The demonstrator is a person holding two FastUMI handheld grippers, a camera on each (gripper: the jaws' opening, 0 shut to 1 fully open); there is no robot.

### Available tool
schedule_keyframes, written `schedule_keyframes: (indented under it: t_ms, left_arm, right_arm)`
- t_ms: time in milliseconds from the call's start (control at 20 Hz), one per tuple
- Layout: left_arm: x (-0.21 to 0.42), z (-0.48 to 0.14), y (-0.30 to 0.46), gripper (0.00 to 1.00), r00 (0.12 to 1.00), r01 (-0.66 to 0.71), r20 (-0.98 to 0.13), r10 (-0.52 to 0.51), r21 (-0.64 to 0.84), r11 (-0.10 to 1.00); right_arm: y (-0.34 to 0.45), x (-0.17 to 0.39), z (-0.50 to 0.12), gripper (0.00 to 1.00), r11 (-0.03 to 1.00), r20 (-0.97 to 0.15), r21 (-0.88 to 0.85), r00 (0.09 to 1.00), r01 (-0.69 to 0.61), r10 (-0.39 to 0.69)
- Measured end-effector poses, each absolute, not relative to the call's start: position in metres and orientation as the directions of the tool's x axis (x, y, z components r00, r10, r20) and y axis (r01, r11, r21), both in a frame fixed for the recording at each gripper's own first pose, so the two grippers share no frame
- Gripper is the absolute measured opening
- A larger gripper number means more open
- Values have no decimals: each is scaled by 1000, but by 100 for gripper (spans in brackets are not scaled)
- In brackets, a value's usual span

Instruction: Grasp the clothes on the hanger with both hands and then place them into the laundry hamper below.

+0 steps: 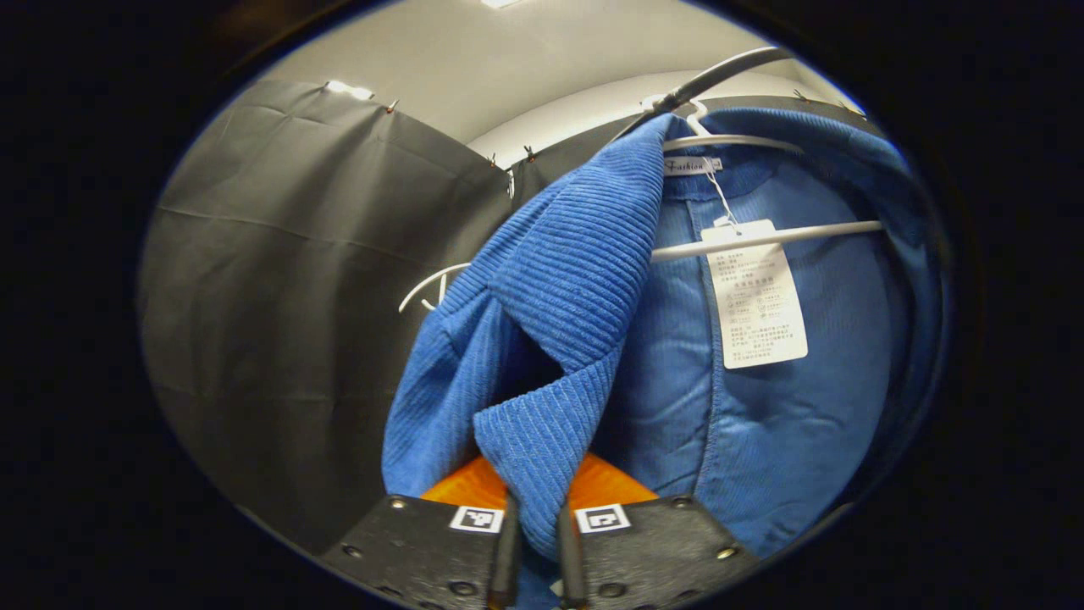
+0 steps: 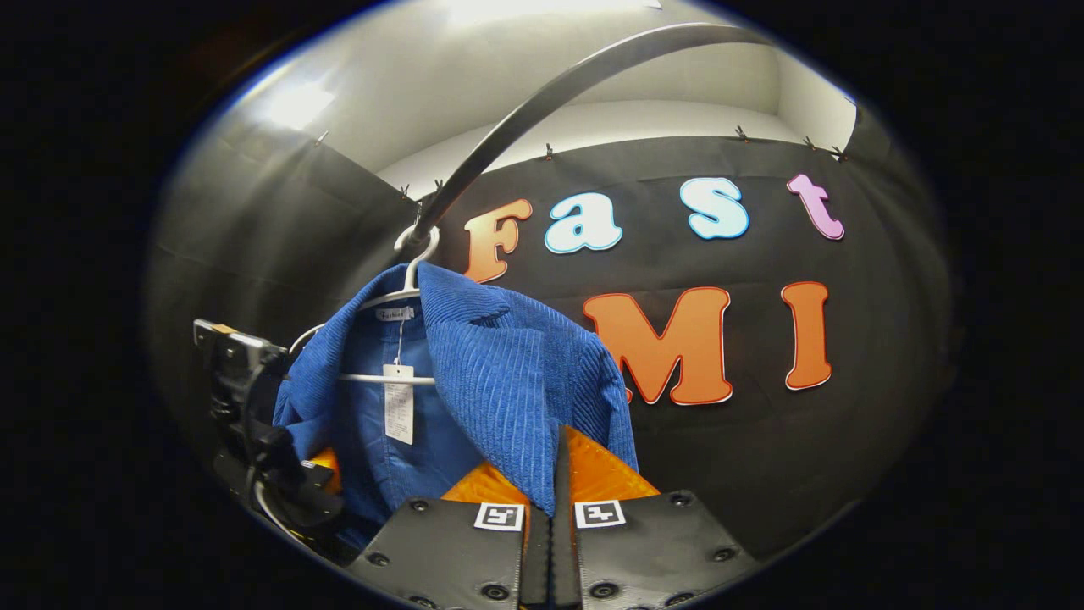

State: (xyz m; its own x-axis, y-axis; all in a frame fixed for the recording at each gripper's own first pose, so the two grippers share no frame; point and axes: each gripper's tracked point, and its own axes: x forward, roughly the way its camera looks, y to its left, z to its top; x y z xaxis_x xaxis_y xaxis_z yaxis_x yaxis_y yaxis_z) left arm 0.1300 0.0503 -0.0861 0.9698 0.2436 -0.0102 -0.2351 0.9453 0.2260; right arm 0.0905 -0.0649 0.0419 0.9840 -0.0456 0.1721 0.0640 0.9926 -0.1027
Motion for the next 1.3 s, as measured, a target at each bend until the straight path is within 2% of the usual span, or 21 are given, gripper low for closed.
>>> schedule_keyframes:
  t_ms: [50,100,300,350,400,500,550,650,950,1150,1300]
  left_arm:
    - [124,-81,52,8,974,-217,-16,227,229,949]
    - [118,-71,59,6,974,-219,-9,227,227,949]
    - [96,-7,103,6,939,-343,101,328,237,909]
    - [96,9,113,9,930,-366,131,343,254,895]
    - [97,22,120,6,924,-381,153,351,268,885]
    - [105,38,135,9,918,-392,171,358,259,883]
    - [111,46,143,5,914,-402,174,368,242,883]
    - [128,70,155,7,901,-424,203,385,216,879]
    - [206,99,179,7,935,-329,174,309,100,939]
    - [235,120,181,7,937,-291,239,255,128,948]
    - [260,112,179,7,955,-218,224,193,93,971]
  right_arm:
    - [-70,92,44,9,991,187,-103,981,79,-59]
    - [-74,92,48,8,990,208,-102,975,99,-76]
    - [-81,89,58,8,983,262,-98,957,154,-124]
    - [-84,89,60,9,981,269,-102,954,165,-132]
    - [-87,89,61,9,978,274,-107,951,177,-142]
    - [-92,89,67,9,974,286,-108,945,197,-159]
    - [-95,90,71,9,973,294,-103,941,205,-167]
    - [-98,89,75,9,972,309,-86,934,217,-181]
    - [-102,89,83,9,967,310,-74,928,242,-208]
    - [-102,89,87,9,963,320,-68,920,259,-225]
    - [-102,89,88,9,965,317,-58,921,257,-227]
